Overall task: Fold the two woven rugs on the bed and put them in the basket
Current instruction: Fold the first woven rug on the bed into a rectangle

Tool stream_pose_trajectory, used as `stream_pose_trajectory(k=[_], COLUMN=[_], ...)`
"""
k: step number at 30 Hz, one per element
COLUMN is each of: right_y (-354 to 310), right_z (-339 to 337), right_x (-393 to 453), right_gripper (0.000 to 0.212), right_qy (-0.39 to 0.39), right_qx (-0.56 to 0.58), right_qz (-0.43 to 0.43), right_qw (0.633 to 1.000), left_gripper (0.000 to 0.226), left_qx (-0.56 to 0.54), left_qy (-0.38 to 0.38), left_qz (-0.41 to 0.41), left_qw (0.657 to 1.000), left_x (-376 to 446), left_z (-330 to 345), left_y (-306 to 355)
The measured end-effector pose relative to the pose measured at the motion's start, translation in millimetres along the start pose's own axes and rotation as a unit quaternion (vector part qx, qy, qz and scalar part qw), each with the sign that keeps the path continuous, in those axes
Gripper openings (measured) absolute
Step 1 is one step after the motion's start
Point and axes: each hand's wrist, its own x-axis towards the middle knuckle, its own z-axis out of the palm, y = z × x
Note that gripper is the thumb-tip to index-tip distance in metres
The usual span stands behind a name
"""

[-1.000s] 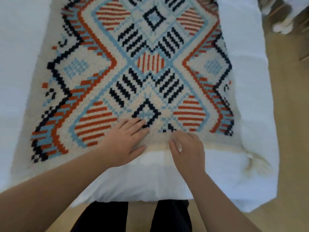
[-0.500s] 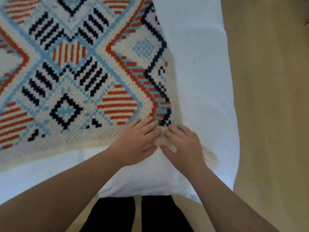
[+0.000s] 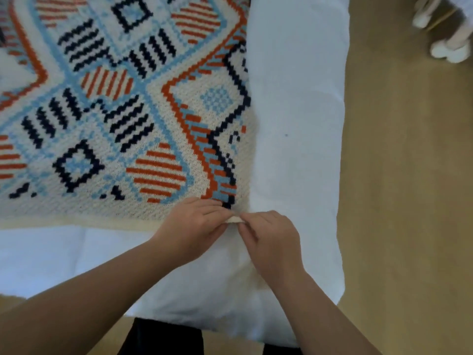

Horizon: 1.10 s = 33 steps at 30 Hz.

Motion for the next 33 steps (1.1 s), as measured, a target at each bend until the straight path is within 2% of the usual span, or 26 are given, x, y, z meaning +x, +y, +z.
stream_pose_trajectory(k=[5, 9, 14, 17, 19, 21, 26, 33], right_y=[34, 48, 40, 30, 22, 21, 39, 94], right_z=[-5, -30, -66, -80, -89, -98, -113, -98], right_x=[15, 35, 72, 100, 118, 137, 193, 303], right_gripper=[0.007, 0.011, 0.017, 0.013, 0.014, 0.012, 0.014, 0.013], right_qy=[-0.052, -0.089, -0.171, -0.212, -0.276, -0.308, -0.357, -0.408], right_qx=[0.104, 0.164, 0.242, 0.27, 0.278, 0.273, 0.286, 0.329], right_qz=[-0.048, -0.094, -0.1, -0.089, -0.069, -0.062, -0.081, -0.114], right_qw=[0.992, 0.978, 0.95, 0.935, 0.918, 0.909, 0.886, 0.844], left_gripper=[0.026, 0.026, 0.02, 0.022, 0.02, 0.018, 0.014, 0.014], left_qx=[0.034, 0.051, 0.059, 0.074, 0.063, 0.047, 0.058, 0.119], left_qy=[0.015, 0.075, 0.157, 0.233, 0.266, 0.287, 0.32, 0.29], left_qz=[-0.161, -0.264, -0.259, -0.284, -0.313, -0.327, -0.353, -0.447], left_qw=[0.986, 0.96, 0.951, 0.927, 0.91, 0.899, 0.877, 0.838], left_x=[14, 23, 51, 58, 62, 73, 121, 228], left_z=[-3, -6, -21, -27, -30, -35, -48, -64], left_y=[40, 75, 102, 97, 94, 92, 86, 61])
